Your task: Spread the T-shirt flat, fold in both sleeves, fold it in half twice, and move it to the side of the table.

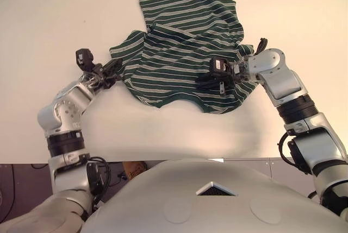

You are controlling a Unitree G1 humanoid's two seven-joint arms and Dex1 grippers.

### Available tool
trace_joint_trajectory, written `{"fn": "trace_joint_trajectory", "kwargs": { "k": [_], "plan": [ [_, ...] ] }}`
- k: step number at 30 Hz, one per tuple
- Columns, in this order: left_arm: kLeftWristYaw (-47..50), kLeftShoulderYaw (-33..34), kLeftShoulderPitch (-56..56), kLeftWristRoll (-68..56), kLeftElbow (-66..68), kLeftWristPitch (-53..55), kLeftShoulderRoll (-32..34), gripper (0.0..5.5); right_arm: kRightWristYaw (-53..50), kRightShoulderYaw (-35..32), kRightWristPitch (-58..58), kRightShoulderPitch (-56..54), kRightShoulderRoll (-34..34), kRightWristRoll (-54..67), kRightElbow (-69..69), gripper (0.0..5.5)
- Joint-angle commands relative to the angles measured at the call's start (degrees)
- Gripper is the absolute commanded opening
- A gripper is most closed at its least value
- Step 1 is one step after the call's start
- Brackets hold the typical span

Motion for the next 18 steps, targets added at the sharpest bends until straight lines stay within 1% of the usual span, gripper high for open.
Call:
{"fn": "trace_joint_trajectory", "kwargs": {
  "k": [1, 3, 5, 7, 9, 12, 14, 16, 18],
  "plan": [
    [1.27, 0.72, 6.80, -0.74, -8.83, 0.92, -0.24, 0.03, 2.22, 1.89, 0.62, 3.57, -4.40, -2.43, -0.01, 0.88],
    [1.92, -0.03, 9.80, 0.17, -13.55, -0.67, -0.68, 0.03, 2.32, 1.44, 0.80, 3.09, -4.32, -1.94, 0.06, 0.88],
    [2.39, -1.25, 10.43, 2.63, -16.68, -3.45, 0.18, 0.03, 3.62, 0.85, 2.61, 3.38, -4.63, 0.08, -2.32, 0.88],
    [2.07, -3.63, 9.92, 6.10, -19.92, -5.02, 3.47, 0.03, 6.16, 1.15, 5.29, 5.33, -6.08, 2.63, -7.77, 0.88],
    [1.83, -5.59, 10.67, 8.11, -23.27, -3.81, 6.26, 0.03, 7.82, 2.03, 6.26, 7.01, -7.46, 3.13, -10.89, 0.88],
    [1.41, -8.08, 12.71, 11.52, -27.19, -1.93, 11.13, 0.03, 7.23, 1.53, 7.21, 8.32, -7.56, 3.97, -12.75, 0.88],
    [0.84, -9.66, 13.06, 14.42, -28.51, -2.75, 14.10, 0.03, 4.56, 0.01, 7.80, 8.27, -5.83, 4.46, -12.86, 0.88],
    [-1.78, -13.89, 13.18, 17.91, -30.98, -5.15, 17.98, 0.03, 1.61, -2.13, 8.87, 6.89, -3.46, 5.45, -11.92, 0.88],
    [-4.78, -20.30, 12.68, 22.72, -33.40, -7.95, 22.36, 0.03, -0.76, -4.53, 11.29, 4.66, -1.44, 7.34, -10.95, 0.88]
  ]
}}
